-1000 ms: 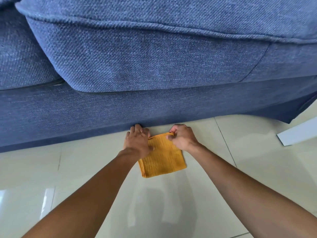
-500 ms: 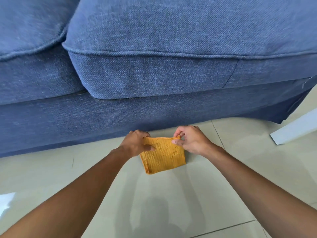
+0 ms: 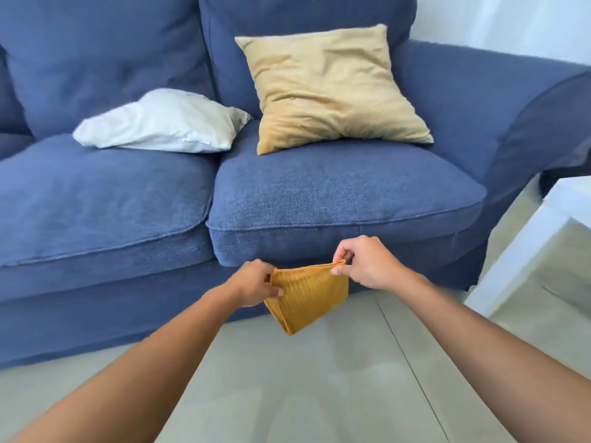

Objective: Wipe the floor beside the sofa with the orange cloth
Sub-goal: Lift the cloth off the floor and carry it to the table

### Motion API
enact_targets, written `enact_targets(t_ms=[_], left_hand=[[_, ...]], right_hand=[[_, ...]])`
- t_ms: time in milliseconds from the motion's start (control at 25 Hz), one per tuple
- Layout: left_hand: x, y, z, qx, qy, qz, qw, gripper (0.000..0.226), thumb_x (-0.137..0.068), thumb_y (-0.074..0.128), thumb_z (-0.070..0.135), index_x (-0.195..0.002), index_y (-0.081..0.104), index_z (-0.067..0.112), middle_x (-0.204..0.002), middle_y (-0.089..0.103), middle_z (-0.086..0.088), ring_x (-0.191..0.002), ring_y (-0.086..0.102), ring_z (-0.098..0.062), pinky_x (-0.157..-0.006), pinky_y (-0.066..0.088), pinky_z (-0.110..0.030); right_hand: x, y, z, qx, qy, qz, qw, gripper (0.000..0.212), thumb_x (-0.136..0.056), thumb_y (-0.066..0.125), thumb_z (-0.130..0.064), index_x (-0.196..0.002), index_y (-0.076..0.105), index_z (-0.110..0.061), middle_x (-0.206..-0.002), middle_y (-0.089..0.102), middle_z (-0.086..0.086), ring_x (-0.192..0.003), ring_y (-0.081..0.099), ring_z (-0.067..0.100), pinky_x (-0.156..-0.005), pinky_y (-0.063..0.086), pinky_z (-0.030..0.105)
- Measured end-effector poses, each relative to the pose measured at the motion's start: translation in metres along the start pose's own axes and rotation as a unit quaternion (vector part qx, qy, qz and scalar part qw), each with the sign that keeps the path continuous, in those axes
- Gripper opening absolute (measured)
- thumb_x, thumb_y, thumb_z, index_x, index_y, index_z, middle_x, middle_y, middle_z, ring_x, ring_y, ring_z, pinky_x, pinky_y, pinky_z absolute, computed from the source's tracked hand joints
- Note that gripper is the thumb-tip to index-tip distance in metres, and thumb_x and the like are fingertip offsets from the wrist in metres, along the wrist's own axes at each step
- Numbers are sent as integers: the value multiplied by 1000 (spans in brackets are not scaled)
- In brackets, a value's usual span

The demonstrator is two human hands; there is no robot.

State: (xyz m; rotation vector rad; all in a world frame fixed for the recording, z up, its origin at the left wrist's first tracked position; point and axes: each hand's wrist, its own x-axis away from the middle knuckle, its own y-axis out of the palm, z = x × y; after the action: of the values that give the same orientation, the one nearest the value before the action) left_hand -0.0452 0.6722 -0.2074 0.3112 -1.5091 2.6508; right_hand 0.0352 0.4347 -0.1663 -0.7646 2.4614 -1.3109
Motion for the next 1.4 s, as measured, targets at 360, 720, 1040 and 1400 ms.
enact_targets(t_ms=[360,720,1040,1400], left_hand=[[69,-110,131,7,91,78,993,34,-79,73,26,-55,48,23,-61,49,5,-61,44,-12,-62,37,-29],[100,-165,303,-74,220,121,965,27,-81,72,29,-65,51,20,-69,50,8,-68,46,-12,-56,30,-26],[110,-131,456,-86,357,89,926,33,-79,71,31,-58,47,26,-62,50,6,-63,49,-15,-62,41,-30],[103,0,579,-71,443,-87,889,23,-85,67,29,-83,64,7,-82,64,-3,-82,59,-21,-80,48,-37]], right_hand=[[93,-135,-46,-31,3,78,996,16,-84,79,-27,-79,64,-27,-79,73,-6,-69,62,1,-66,43,20],[210,-275,-61,-26,50,210,976,15,-84,79,-24,-83,65,-21,-75,70,-7,-71,63,4,-64,43,19],[340,-359,-16,-5,133,316,939,15,-82,80,-23,-81,65,-21,-82,69,2,-75,62,14,-59,44,23],[476,-374,73,-44,270,312,910,13,-84,80,-21,-84,67,-16,-74,68,-2,-69,61,11,-60,42,22]])
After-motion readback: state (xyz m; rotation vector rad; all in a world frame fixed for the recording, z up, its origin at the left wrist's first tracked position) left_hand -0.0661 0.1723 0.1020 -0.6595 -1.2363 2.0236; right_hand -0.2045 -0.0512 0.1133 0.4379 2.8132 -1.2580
